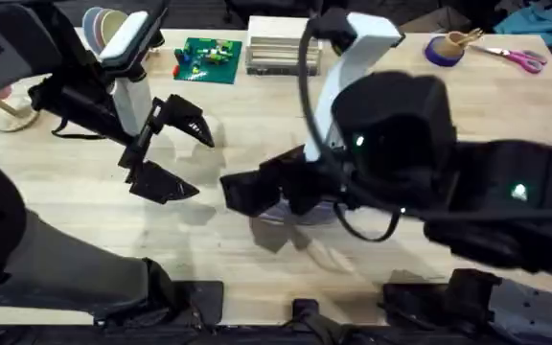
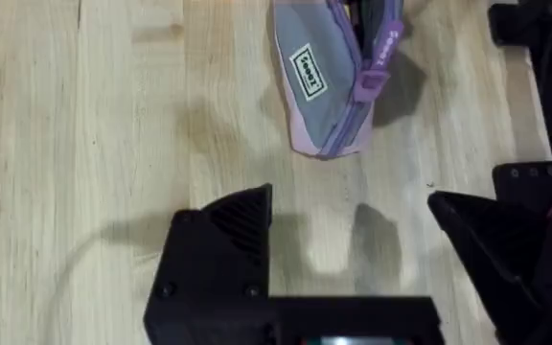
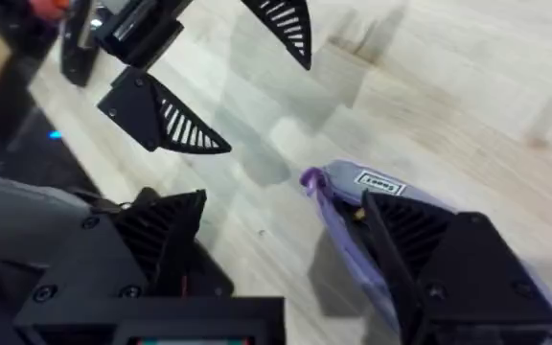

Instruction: Unzip the bag, pick up the pens from the table one at a time and place them inside, then zip the bag closed.

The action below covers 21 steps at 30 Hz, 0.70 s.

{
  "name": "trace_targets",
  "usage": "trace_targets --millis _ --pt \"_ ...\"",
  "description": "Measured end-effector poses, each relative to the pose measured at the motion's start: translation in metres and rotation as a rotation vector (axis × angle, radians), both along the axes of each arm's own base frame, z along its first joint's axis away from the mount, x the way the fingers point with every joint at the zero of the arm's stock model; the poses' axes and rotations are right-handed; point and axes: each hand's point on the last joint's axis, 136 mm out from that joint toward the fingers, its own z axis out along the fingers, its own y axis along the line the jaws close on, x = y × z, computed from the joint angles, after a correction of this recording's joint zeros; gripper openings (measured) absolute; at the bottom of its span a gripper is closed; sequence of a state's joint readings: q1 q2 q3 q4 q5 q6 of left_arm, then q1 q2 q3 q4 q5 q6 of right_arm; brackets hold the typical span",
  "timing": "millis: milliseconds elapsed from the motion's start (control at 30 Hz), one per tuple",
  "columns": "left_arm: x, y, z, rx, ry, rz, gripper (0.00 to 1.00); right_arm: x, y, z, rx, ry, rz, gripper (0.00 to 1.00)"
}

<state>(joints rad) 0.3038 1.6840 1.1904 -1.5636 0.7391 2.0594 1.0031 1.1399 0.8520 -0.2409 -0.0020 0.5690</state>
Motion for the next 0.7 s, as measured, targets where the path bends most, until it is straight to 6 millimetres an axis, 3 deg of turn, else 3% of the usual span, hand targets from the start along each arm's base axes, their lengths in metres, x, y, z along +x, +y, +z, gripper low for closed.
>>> trace_targets --millis 267,700 --pt "0.0 0.0 -0.0001 0.0 0.0 0.0 0.995 -0.0004 -0.0019 0.0033 -0.044 -0.099 -0.144 0.998" --pt "0.0 0.0 -0.0001 0.0 0.0 0.0 0.995 0.0019 -0.0068 0.0091 -0.005 -0.077 -0.284 0.998"
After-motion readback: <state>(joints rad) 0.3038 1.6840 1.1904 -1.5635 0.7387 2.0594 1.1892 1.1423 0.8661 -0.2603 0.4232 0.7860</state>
